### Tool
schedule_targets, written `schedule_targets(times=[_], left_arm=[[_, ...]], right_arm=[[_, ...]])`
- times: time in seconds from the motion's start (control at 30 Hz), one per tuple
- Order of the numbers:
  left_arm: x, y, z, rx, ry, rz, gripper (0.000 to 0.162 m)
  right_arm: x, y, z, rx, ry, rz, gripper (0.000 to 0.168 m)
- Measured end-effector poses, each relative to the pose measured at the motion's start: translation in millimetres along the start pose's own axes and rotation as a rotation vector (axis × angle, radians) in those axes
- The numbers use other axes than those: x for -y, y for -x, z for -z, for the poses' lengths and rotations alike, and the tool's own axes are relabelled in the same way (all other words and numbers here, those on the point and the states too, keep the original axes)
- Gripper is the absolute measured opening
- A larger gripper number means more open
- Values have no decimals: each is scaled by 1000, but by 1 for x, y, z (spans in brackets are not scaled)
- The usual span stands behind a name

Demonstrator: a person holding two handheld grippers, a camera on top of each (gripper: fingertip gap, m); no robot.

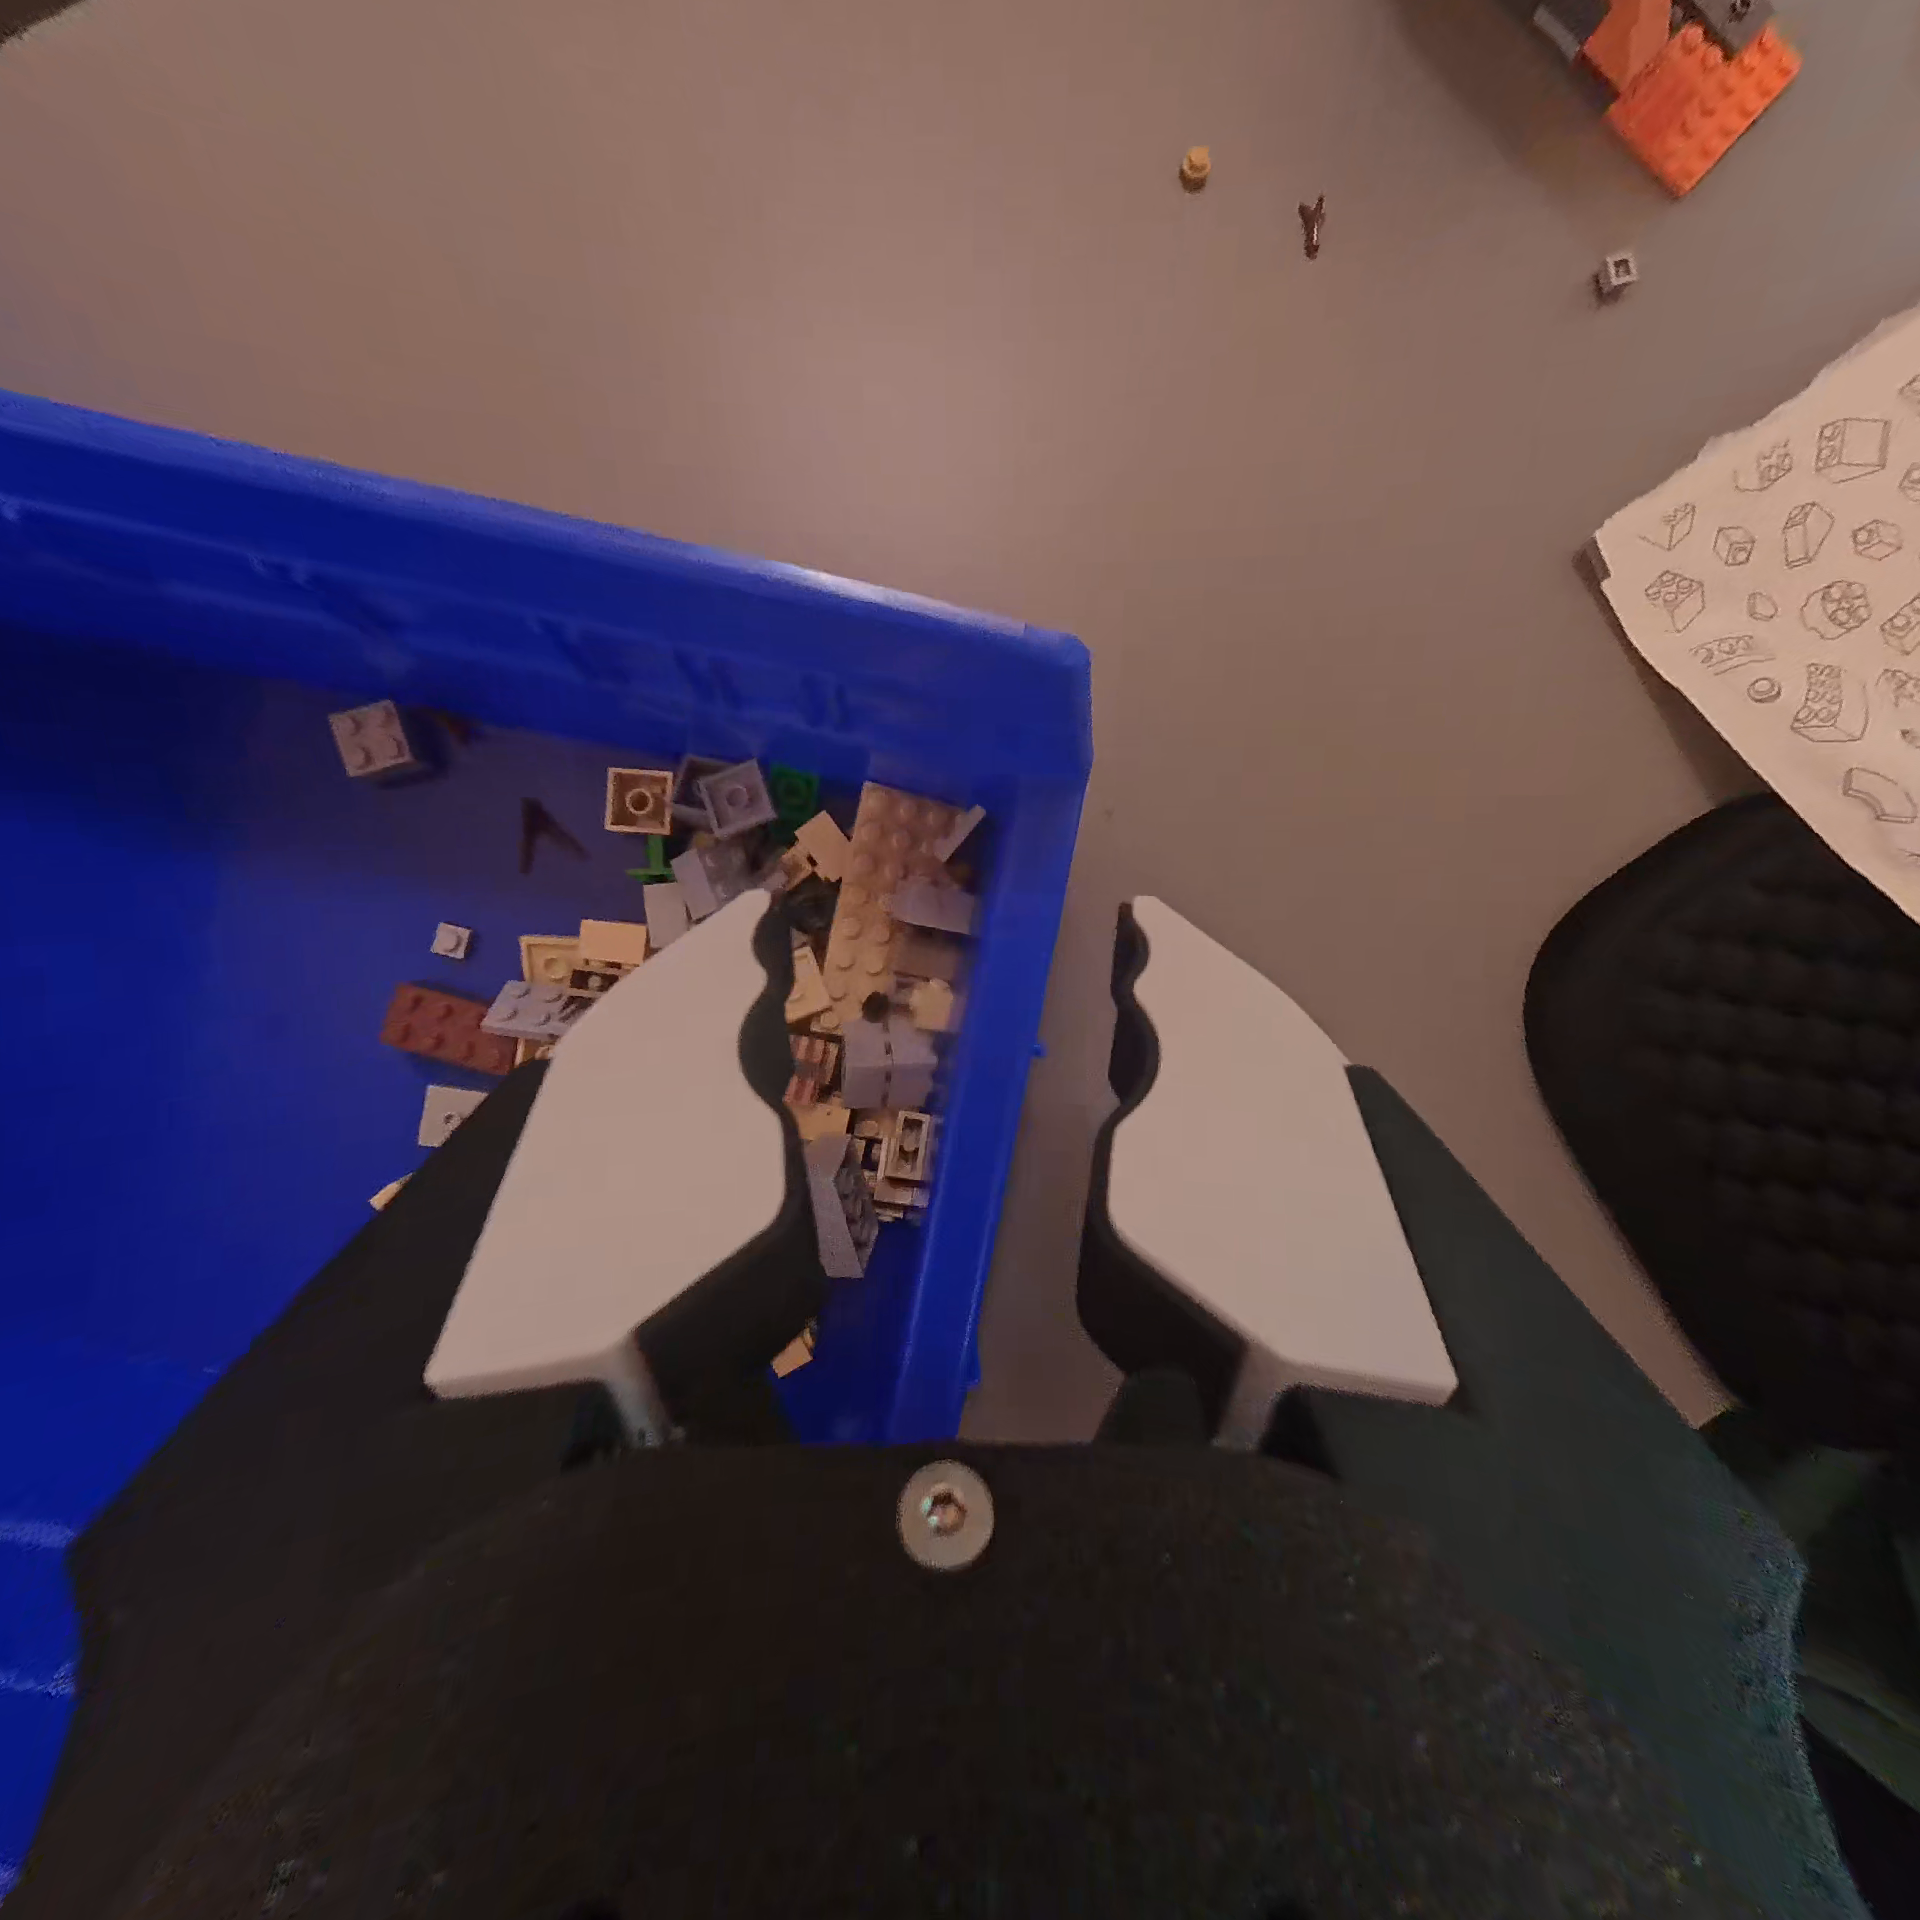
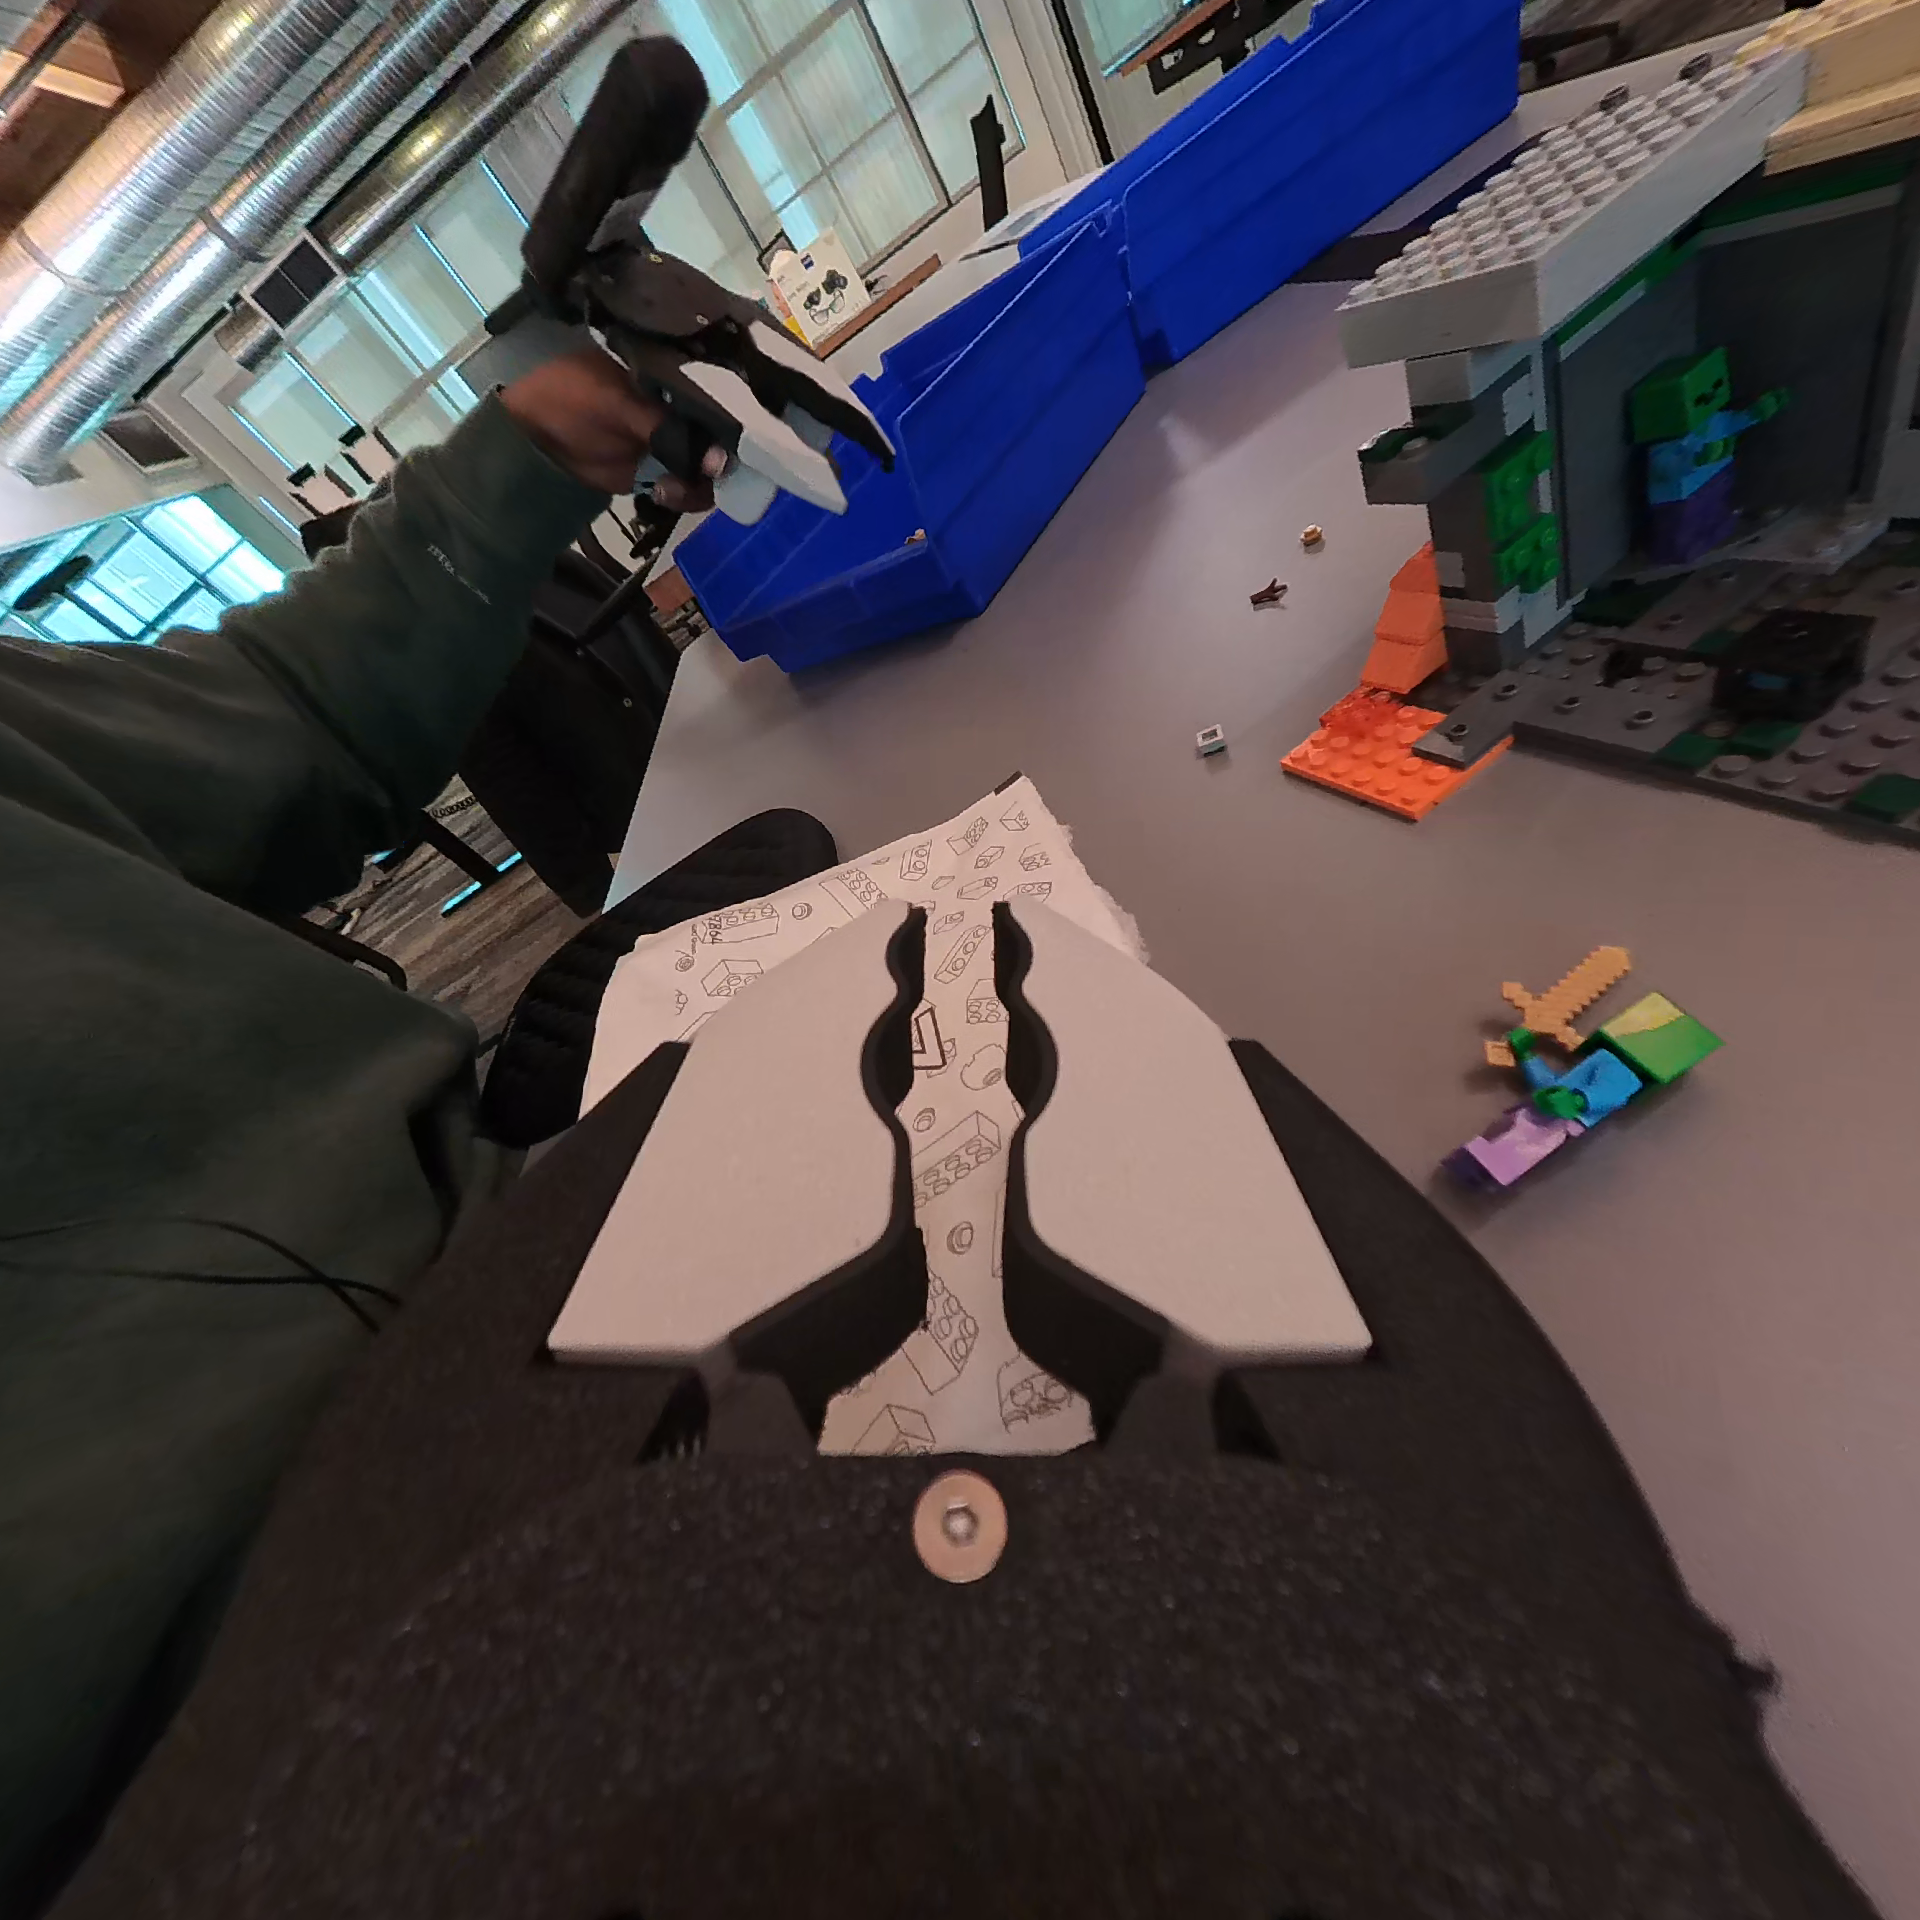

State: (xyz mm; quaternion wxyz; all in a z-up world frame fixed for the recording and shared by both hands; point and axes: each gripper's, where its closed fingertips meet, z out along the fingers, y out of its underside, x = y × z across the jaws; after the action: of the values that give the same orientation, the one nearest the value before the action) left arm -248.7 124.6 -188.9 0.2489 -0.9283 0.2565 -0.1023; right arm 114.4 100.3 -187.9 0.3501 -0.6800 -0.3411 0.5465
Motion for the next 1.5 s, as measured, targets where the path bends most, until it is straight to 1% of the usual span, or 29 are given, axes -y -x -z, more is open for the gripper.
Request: schedule_targets(times=[0.07, 0.13, 0.33, 0.4, 0.43, 0.5, 0.6, 0.7, 0.77, 0.83, 0.9, 0.93, 1.0, 1.13, 1.2, 1.27, 1.4, 1.5], left_arm=[[-4, 0, -6, -1, 16, -16, 63], [-8, 0, -12, 2, 27, -31, 64], [-14, 10, -25, 14, 39, 4, 58], [-15, 9, -26, -15, 34, 28, 57], [-15, 8, -26, -29, 34, 22, 55], [-20, 1, -26, -64, 58, -4, 56], [-22, -4, -28, -67, 58, -35, 55], [-14, -5, -24, -45, 13, -45, 45], [-3, -7, -17, -36, -40, -49, 37], [13, -14, -7, -15, -115, -86, 23], [33, -23, 4, 22, -224, -160, 0], [42, -32, 8, 15, -268, -182, 0], [55, -52, 6, -19, -282, -193, 0], [81, -82, -22, -4, -262, -246, 0], [95, -95, -44, -2, -240, -258, 11], [109, -102, -68, 5, -206, -258, 14], [134, -96, -109, 23, -119, -242, 14], [141, -84, -137, 29, -23, -231, 16]], right_arm=[[-1, 0, 0, -1, 3, 1, 12], [-1, 0, 0, -2, 6, 3, 12], [-2, -1, -1, -3, 8, 1, 12], [-2, -1, 0, -2, 8, -1, 12], [-2, -1, 0, -1, 8, -2, 12], [-2, -1, 0, 0, 9, -3, 12], [-3, -1, -1, -1, 12, -3, 12], [-3, -1, -1, -1, 14, -4, 12], [-3, -1, -1, -1, 13, -6, 12], [-3, -2, -1, -2, 12, -8, 12], [-3, -2, 0, -2, 11, -10, 12], [-3, -2, 0, -1, 11, -11, 12], [-3, -2, -1, -1, 13, -13, 12], [-3, -2, -1, 1, 15, -13, 12], [-4, -2, -1, 1, 15, -11, 12], [-4, -2, -1, 1, 15, -10, 12], [-3, -2, 0, 3, 9, -16, 12], [-2, -2, 0, 5, 6, -18, 12]])
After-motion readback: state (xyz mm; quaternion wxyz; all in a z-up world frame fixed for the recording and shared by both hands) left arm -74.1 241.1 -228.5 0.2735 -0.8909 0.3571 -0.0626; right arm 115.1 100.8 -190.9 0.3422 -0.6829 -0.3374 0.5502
